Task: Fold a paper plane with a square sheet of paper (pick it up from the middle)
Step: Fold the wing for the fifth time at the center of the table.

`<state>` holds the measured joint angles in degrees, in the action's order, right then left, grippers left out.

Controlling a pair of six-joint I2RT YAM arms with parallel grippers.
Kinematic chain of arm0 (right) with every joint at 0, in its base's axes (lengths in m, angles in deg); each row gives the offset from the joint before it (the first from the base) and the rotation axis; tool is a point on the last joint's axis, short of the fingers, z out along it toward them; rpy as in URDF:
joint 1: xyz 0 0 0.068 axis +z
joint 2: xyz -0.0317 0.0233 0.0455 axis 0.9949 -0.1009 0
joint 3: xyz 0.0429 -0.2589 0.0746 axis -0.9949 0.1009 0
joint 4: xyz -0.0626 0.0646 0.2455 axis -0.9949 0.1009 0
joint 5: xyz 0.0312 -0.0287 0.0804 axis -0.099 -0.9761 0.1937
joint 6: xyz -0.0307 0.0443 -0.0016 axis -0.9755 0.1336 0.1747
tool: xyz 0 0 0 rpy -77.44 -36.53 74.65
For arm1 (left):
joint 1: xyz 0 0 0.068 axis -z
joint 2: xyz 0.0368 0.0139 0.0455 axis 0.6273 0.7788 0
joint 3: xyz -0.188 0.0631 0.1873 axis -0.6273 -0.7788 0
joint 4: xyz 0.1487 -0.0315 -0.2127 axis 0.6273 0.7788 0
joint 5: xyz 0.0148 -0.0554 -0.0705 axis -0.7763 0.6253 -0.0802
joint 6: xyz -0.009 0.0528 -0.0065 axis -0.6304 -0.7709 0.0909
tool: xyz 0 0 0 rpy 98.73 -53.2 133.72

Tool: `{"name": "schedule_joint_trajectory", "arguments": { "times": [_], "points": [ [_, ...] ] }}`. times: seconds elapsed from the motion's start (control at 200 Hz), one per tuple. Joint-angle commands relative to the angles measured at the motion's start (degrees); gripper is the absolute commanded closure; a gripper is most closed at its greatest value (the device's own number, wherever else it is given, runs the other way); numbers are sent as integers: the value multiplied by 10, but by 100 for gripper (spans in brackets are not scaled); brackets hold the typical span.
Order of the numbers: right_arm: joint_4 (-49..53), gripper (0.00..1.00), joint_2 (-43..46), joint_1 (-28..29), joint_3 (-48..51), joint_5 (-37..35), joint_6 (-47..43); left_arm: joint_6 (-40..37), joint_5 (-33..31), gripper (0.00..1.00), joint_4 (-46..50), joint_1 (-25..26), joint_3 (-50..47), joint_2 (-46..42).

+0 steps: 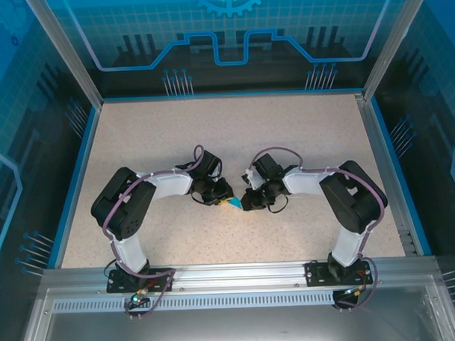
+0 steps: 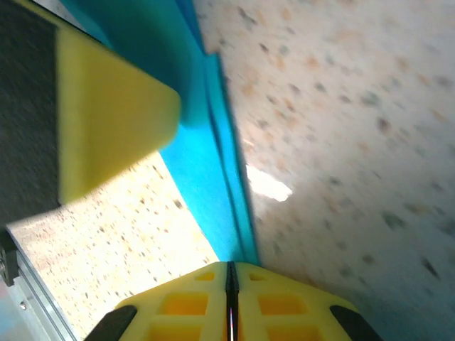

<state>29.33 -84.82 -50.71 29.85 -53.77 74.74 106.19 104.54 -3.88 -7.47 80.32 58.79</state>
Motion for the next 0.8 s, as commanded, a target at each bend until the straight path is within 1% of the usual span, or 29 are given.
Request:
{"name": "schedule_joint_trajectory", "arguments": {
  "times": [0.0, 0.125, 0.21, 0.275, 0.365, 0.52, 0.795],
  "points": [
    [82, 90, 20, -12, 34, -19, -14, 2, -50, 81, 30, -2, -14, 25],
    [74, 90, 42, -6, 11, -2, -2, 0, -47, 81, 32, -2, -10, 25],
    [61, 90, 53, 16, -22, 2, 7, -1, -45, 81, 32, -2, -9, 23],
    [48, 90, 43, 32, -48, -5, 12, -2, -44, 81, 32, -2, -8, 23],
    [39, 90, 7, 36, -74, -16, 28, -1, -42, 81, 33, -2, -7, 21],
    [23, 91, -36, 36, -84, -29, 41, -5, -40, 81, 36, -2, -5, 17],
    [25, 92, -37, 26, -44, -42, 40, -9, -34, 81, 36, -2, 1, 15]
  ]
}}
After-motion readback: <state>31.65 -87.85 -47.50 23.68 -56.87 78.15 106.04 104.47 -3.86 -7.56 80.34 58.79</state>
